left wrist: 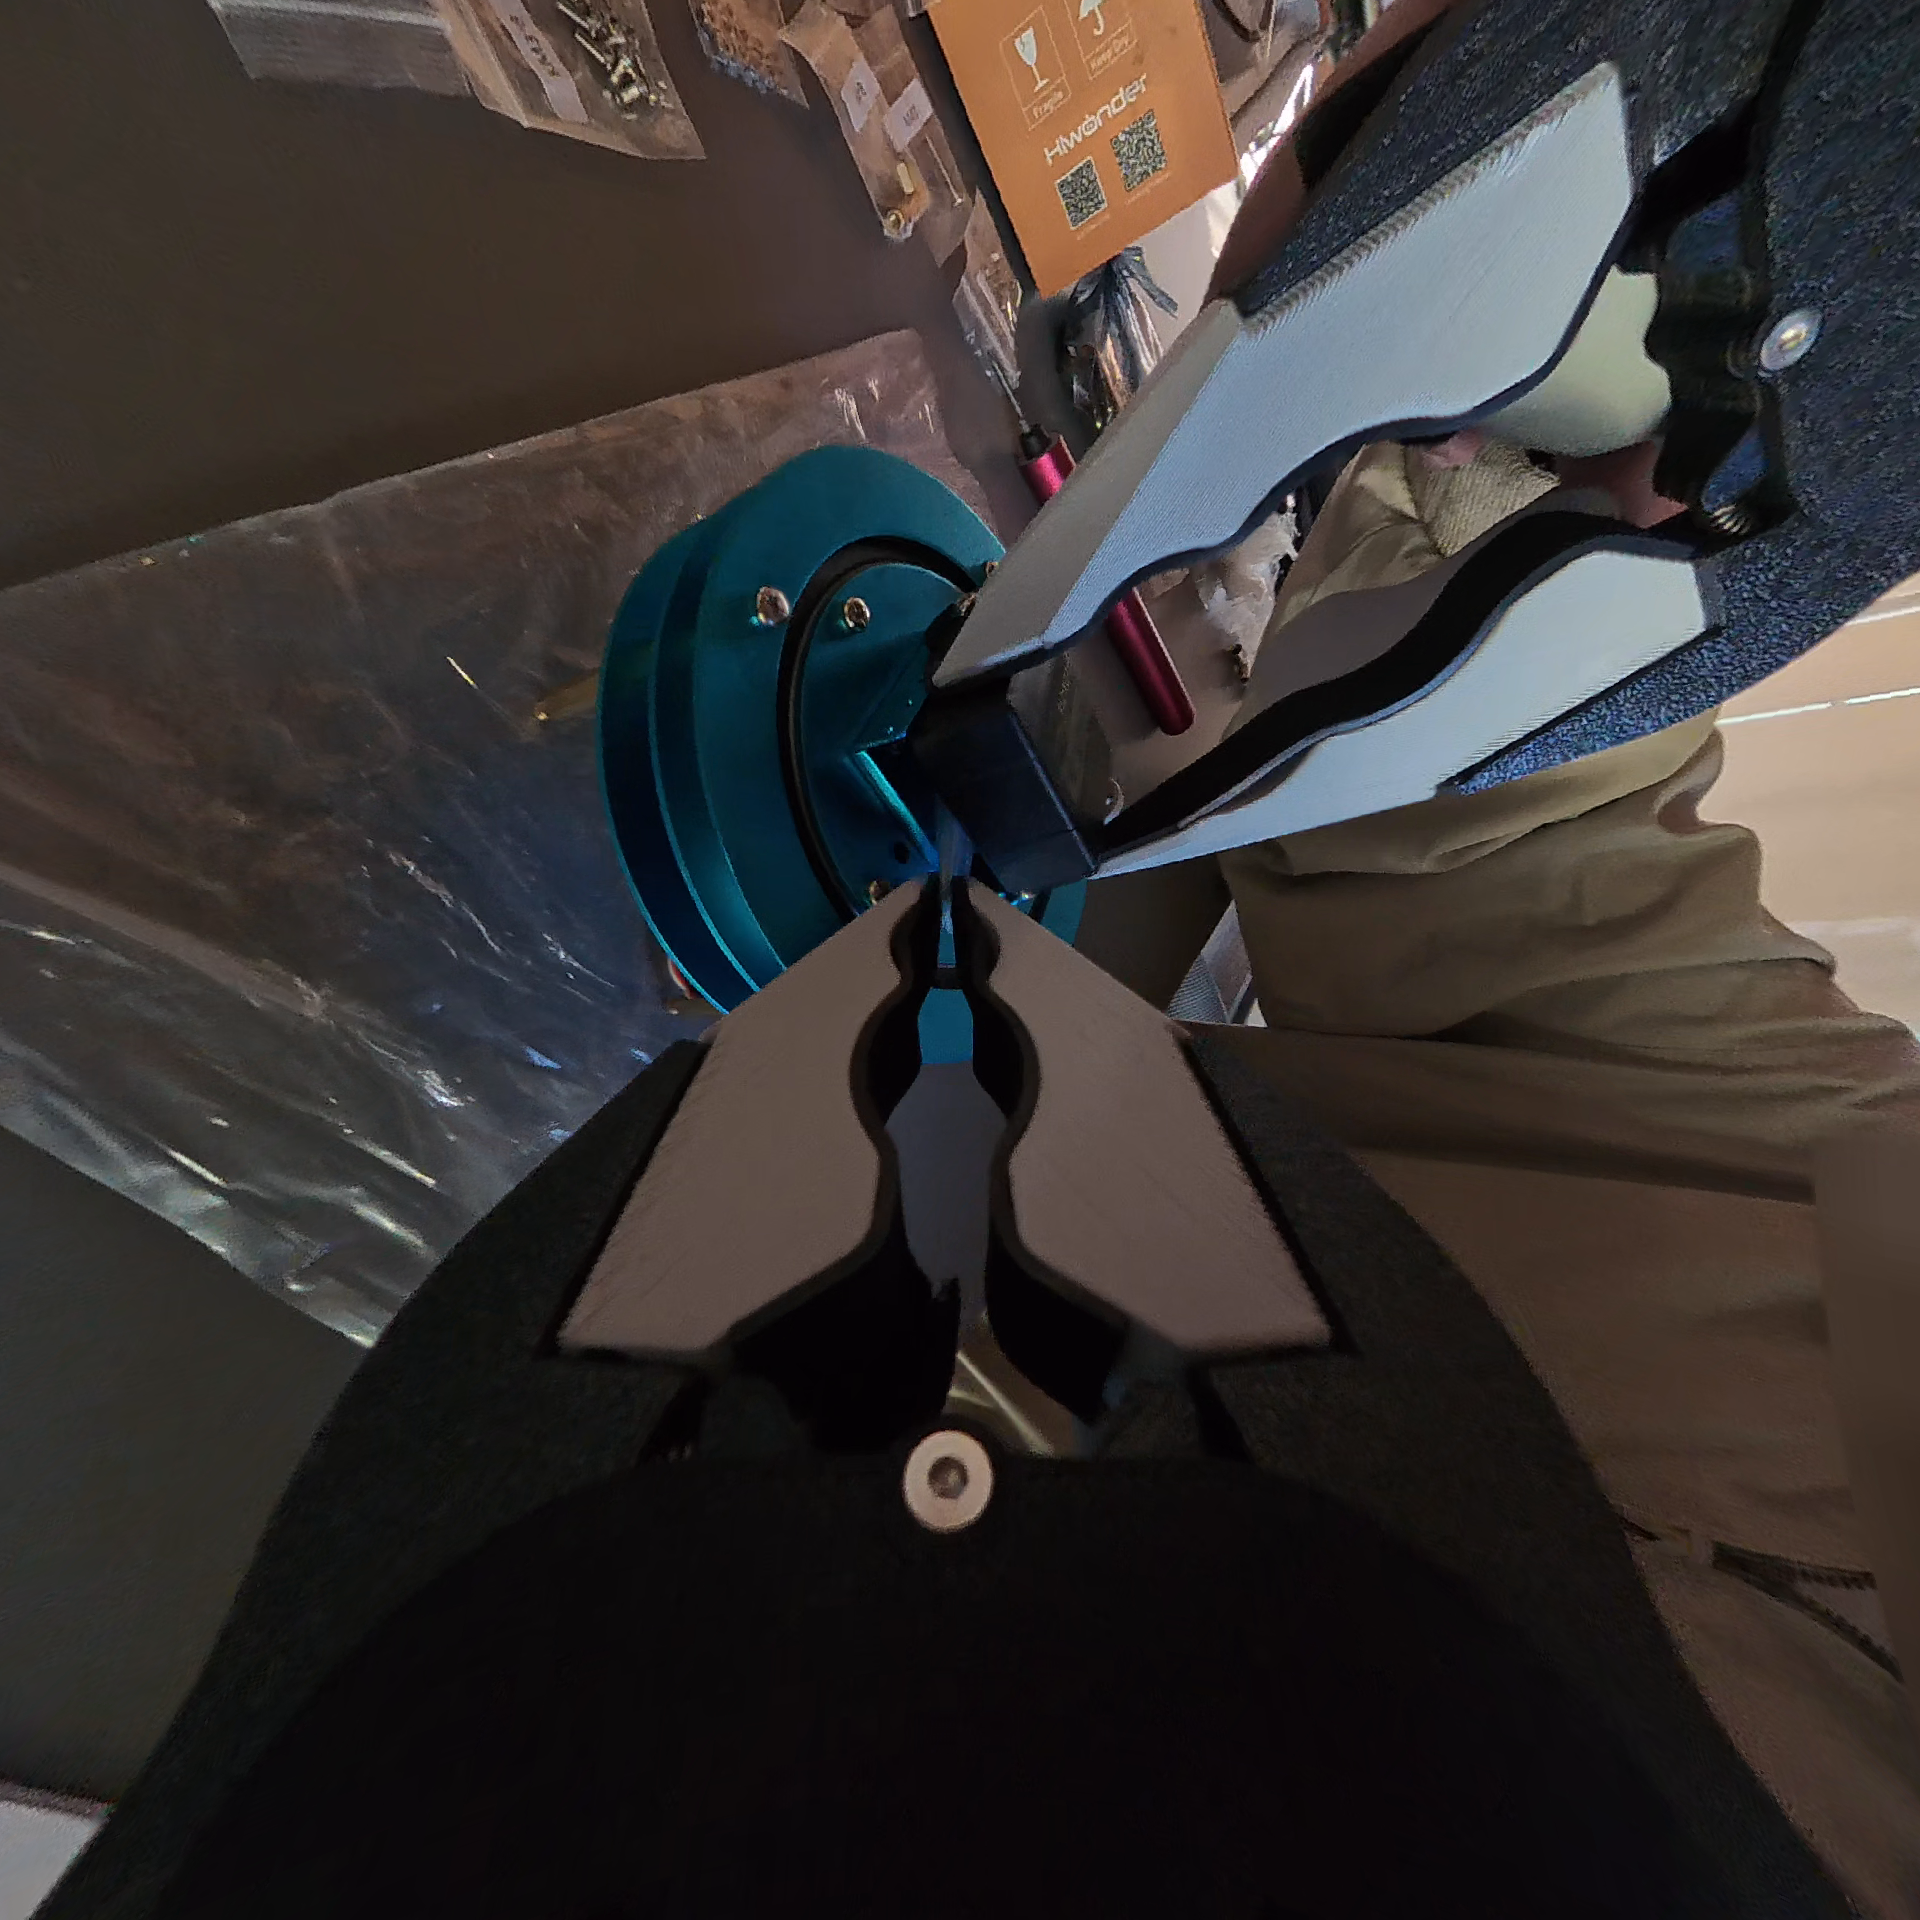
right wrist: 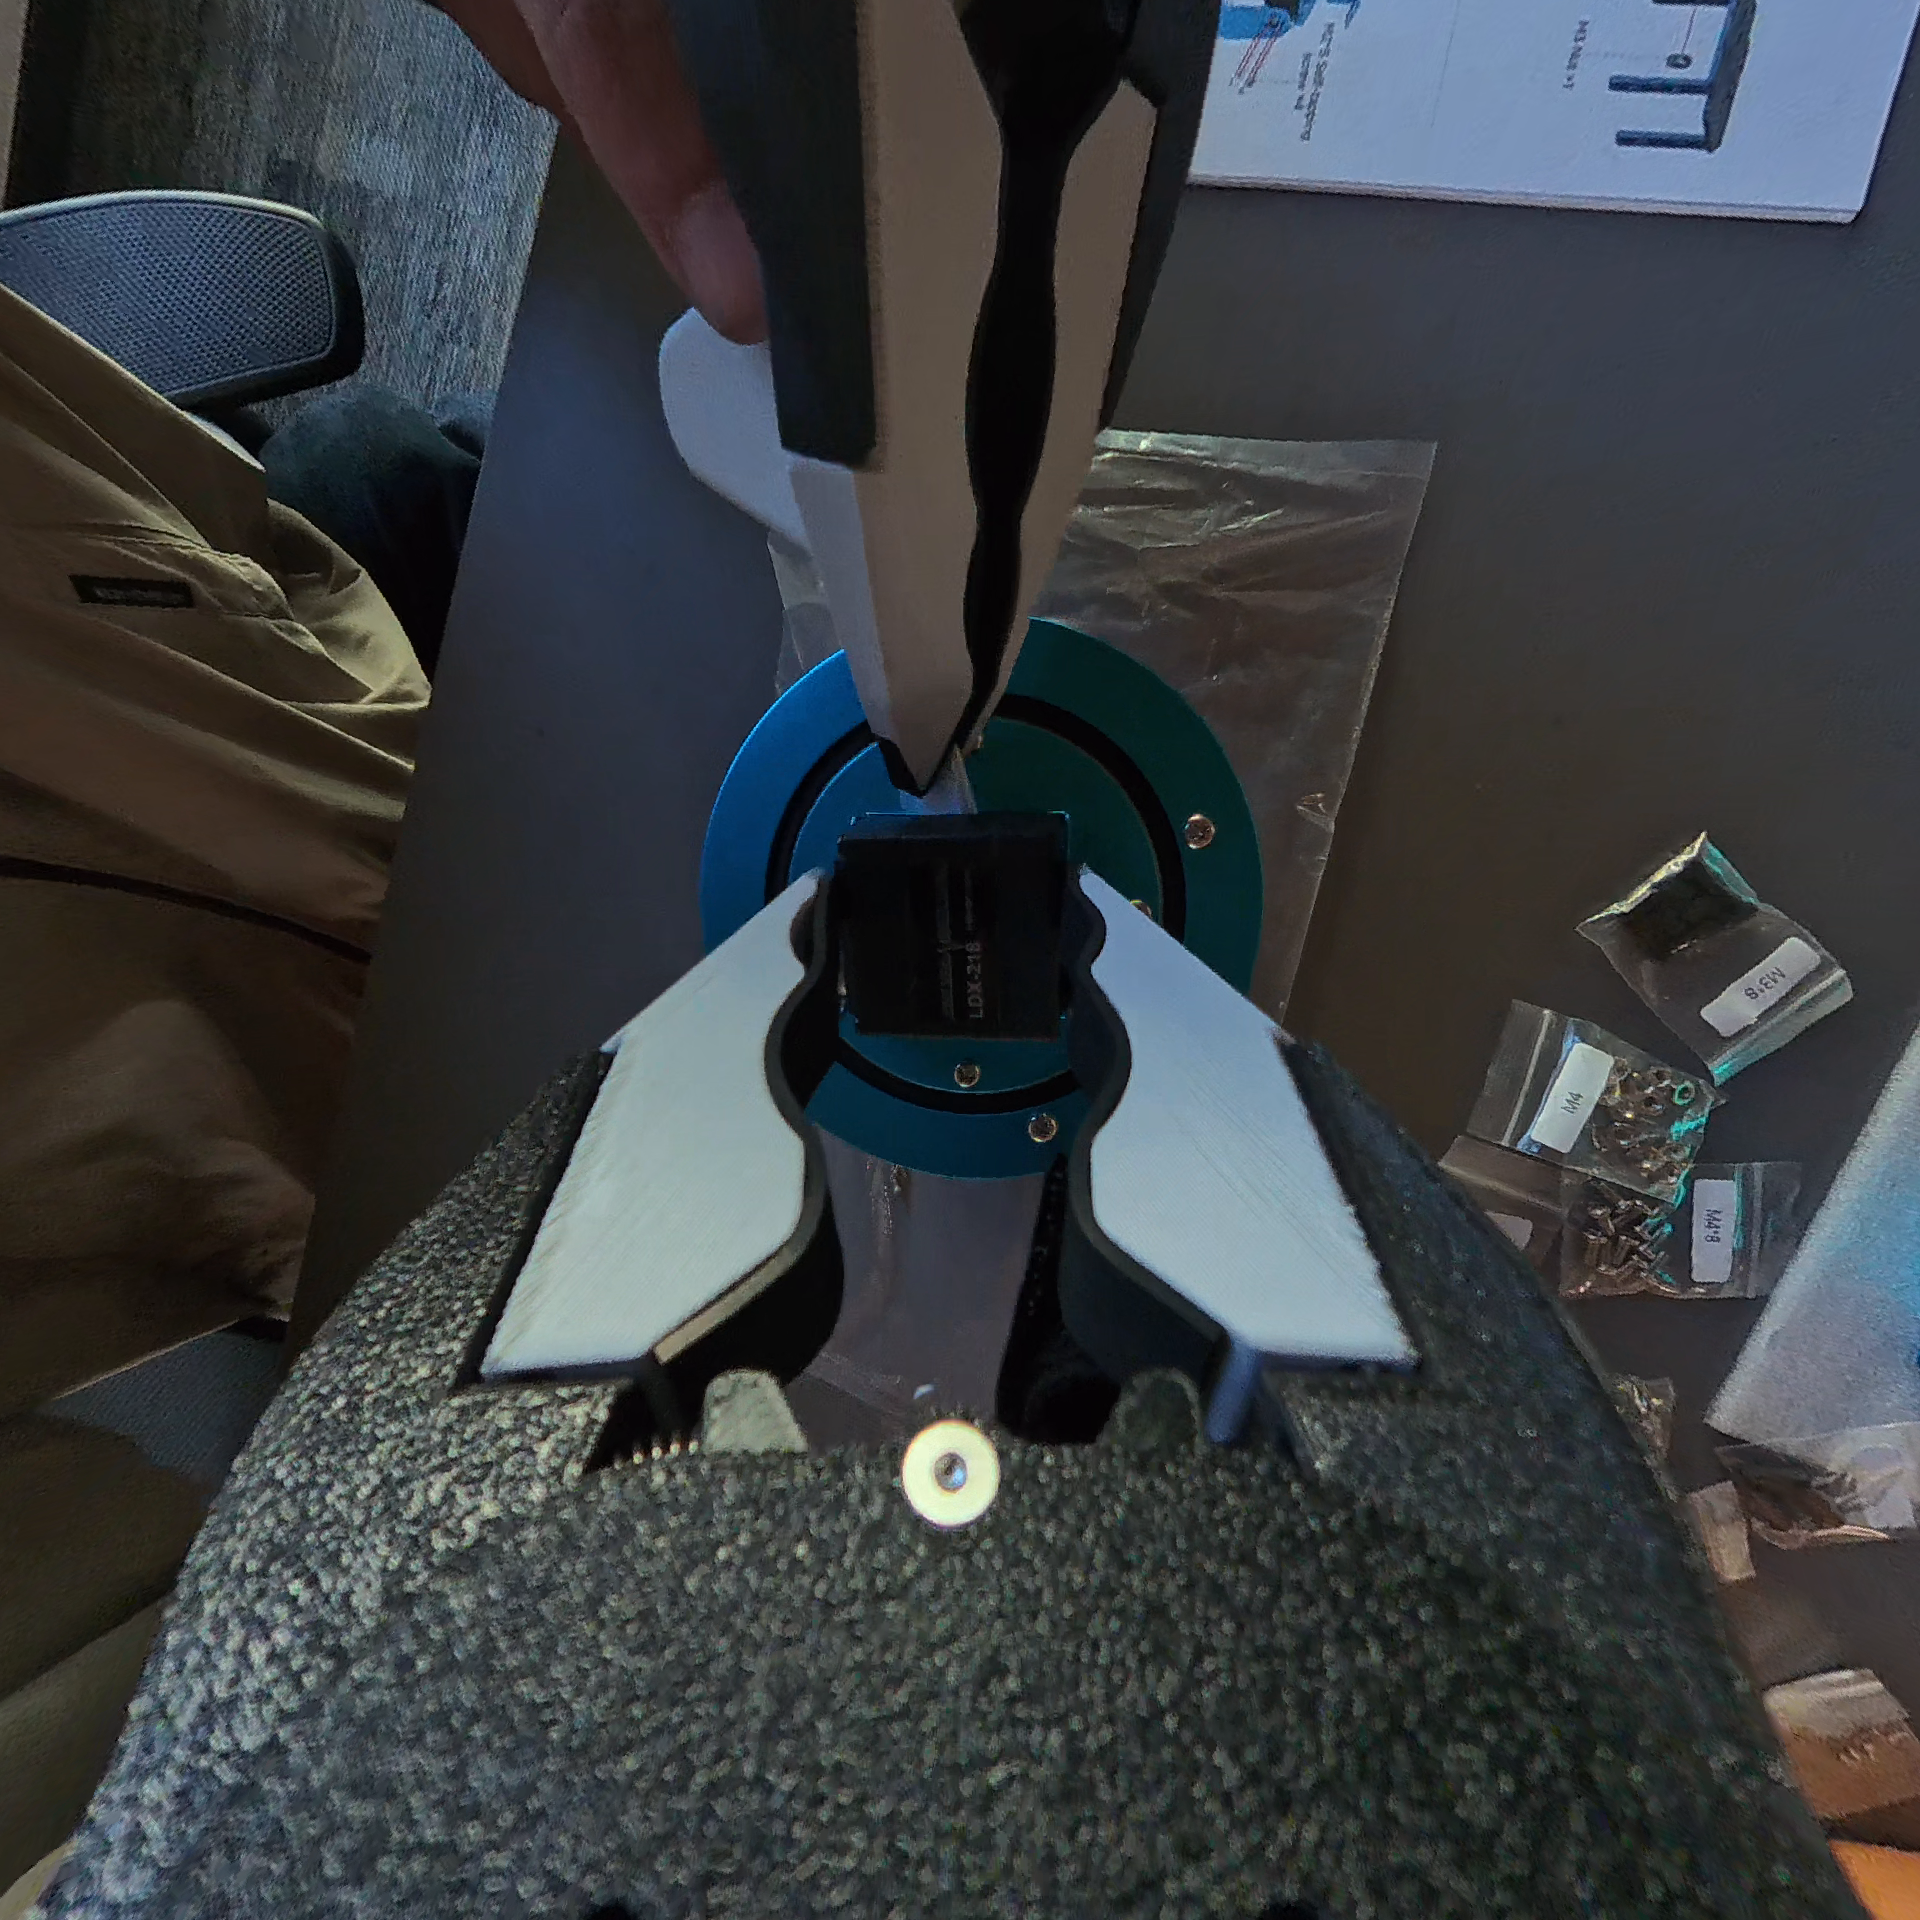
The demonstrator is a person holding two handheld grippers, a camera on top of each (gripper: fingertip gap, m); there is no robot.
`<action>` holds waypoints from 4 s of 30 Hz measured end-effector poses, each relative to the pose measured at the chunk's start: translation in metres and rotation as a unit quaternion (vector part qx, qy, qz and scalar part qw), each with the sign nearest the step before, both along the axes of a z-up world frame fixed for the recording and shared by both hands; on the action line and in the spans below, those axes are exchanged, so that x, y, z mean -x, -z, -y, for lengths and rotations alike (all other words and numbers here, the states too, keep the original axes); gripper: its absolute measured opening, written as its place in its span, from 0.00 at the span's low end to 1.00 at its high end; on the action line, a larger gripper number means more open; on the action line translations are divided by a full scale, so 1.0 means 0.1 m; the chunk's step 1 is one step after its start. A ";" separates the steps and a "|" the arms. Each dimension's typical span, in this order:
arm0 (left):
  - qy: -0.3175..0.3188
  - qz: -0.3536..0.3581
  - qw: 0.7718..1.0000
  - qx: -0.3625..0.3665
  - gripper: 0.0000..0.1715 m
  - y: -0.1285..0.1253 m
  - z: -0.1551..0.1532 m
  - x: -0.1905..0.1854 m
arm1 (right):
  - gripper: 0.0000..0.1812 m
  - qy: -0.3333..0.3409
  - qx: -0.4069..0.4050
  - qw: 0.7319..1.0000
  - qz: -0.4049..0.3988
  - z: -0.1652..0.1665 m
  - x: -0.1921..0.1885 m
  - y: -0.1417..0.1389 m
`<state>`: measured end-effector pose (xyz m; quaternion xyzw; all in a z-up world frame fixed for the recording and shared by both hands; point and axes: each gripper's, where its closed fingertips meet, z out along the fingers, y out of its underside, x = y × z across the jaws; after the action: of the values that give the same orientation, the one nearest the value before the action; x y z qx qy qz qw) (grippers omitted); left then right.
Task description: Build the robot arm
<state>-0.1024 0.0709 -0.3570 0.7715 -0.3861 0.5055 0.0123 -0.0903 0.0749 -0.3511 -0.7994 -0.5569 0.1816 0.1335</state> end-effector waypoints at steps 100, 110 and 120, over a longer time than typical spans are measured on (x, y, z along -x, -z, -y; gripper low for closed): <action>-0.109 0.206 0.922 -0.309 0.15 -0.51 -0.19 -0.07 | 0.06 0.264 -0.199 0.887 -0.323 0.56 -0.44 -0.29; -0.162 0.296 0.825 -0.454 0.15 -0.81 -0.25 0.00 | 0.15 0.248 -0.288 0.894 -0.239 0.59 -0.42 0.03; -0.157 0.263 0.811 -0.498 0.14 -0.77 -0.14 -0.07 | 0.16 0.286 -0.249 0.883 -0.279 0.48 -0.50 0.08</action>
<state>-0.0956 0.0852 -0.2795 0.5599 -0.4473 0.4225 -0.5549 -0.0399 0.0273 -0.3594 -0.7808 -0.2710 0.2065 0.5237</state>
